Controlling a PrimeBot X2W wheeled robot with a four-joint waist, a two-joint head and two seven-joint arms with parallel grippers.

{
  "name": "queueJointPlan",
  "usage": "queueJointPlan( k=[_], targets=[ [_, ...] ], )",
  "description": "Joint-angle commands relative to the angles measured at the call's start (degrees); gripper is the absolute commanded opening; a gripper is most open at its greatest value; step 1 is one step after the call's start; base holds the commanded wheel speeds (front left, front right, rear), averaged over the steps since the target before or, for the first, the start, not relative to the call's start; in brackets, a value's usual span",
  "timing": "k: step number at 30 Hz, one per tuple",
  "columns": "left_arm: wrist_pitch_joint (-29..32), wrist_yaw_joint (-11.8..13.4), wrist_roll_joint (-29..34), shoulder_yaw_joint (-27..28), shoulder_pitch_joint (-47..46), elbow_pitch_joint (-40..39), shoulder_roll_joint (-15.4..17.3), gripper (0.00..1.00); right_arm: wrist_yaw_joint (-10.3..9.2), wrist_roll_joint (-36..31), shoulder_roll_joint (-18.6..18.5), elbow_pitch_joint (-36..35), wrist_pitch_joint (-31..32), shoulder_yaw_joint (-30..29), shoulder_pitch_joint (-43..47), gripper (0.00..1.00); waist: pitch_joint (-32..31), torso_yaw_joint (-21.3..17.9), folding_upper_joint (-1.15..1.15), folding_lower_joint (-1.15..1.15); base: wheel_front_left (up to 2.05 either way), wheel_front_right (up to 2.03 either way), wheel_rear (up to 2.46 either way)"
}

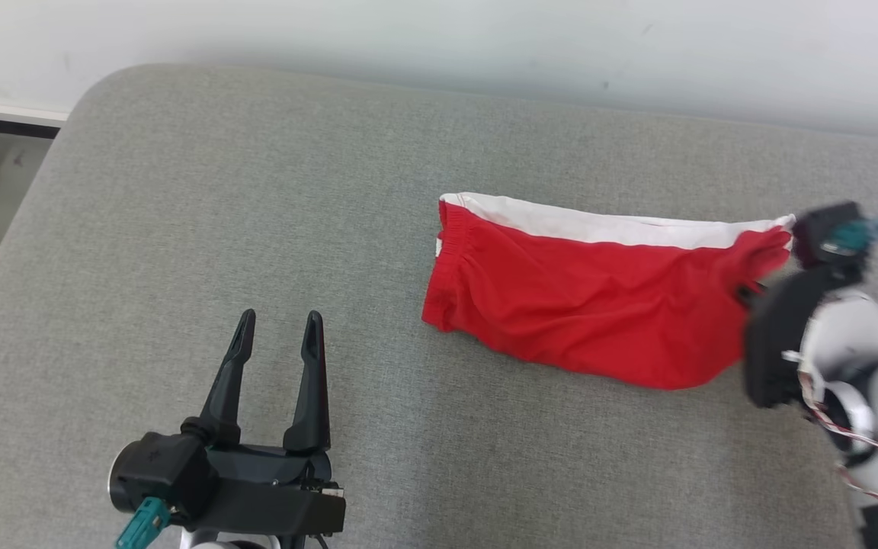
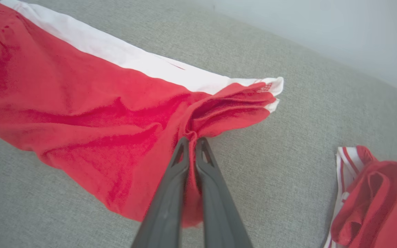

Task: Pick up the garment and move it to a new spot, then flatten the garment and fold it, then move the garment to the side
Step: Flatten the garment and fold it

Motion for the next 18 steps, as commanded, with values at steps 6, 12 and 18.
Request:
queueJointPlan(
  k=[6, 12, 18],
  targets=[
    [-0.03, -0.17, -1.17, -0.90, 0.22, 0.04, -0.25, 1.00, -0.12, 1.74, 2.30, 0.05, 0.58, 11.75, -7.18, 0.00, -0.48, 1.90, 0.00, 0.01, 0.00, 0.00, 0.00],
    [-0.38, -0.41, -1.67, -2.15, -0.29, 1.08, -0.99, 1.00, -0.12, 3.33, 5.17, 7.91, -0.24, 18.70, -13.46, 0.00, 0.41, 5.20, 0.00, 0.01, 0.00, 0.00, 0.00],
    [-0.76, -0.24, -2.40, -2.75, -0.44, 2.01, -1.58, 1.00, -0.12, 4.50, 7.78, 16.90, -2.35, 21.48, -17.94, 0.00, 1.33, 8.85, 0.00, 0.01, 0.00, 0.00, 0.00]
  ],
)
